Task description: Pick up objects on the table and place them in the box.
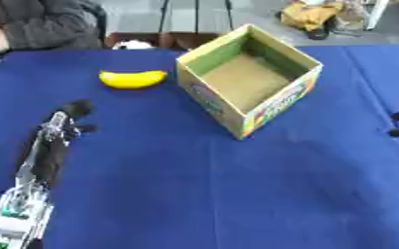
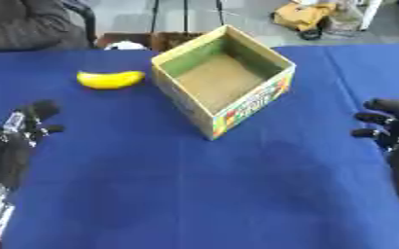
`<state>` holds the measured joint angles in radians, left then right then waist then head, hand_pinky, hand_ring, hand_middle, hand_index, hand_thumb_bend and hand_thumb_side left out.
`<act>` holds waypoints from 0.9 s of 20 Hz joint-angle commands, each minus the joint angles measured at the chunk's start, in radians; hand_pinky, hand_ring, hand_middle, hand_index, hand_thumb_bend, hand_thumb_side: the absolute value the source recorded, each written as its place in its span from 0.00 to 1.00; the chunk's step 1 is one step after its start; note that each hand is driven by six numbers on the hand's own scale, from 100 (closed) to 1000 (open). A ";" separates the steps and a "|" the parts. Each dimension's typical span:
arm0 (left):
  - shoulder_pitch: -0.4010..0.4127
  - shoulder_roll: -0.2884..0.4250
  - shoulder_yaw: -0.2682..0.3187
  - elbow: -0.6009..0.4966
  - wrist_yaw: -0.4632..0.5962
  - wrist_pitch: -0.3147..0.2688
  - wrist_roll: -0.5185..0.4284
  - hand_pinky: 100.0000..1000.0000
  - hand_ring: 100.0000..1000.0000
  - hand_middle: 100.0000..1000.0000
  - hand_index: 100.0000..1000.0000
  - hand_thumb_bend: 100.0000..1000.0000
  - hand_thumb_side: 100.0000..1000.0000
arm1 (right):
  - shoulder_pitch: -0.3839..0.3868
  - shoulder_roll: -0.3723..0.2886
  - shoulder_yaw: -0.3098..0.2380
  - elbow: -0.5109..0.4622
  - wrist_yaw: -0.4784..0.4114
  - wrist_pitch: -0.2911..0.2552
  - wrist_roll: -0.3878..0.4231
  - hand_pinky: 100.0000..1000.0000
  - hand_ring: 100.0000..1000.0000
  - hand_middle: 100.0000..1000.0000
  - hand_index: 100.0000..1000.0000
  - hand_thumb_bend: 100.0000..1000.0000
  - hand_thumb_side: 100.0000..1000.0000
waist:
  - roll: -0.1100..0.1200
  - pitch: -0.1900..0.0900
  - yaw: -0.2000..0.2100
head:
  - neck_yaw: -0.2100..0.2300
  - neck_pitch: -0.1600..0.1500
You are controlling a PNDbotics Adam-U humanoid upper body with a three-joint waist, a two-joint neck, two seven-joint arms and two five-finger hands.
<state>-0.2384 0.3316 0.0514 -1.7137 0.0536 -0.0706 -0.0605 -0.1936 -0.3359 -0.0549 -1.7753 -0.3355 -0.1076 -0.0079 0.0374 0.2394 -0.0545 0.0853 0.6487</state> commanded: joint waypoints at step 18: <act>-0.401 0.551 -0.076 0.353 -0.319 0.014 -0.227 0.71 0.78 0.73 0.80 0.50 0.39 | -0.005 -0.046 0.024 -0.007 0.016 0.008 0.028 0.53 0.68 0.66 0.70 0.00 0.86 | 0.057 -0.037 -0.096 | 0.019 0.002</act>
<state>-0.6211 0.8122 -0.0268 -1.3803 -0.2452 -0.0643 -0.2685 -0.1857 -0.3555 -0.0317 -1.7717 -0.3267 -0.0988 0.0142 0.0983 0.2165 -0.1564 0.0963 0.6548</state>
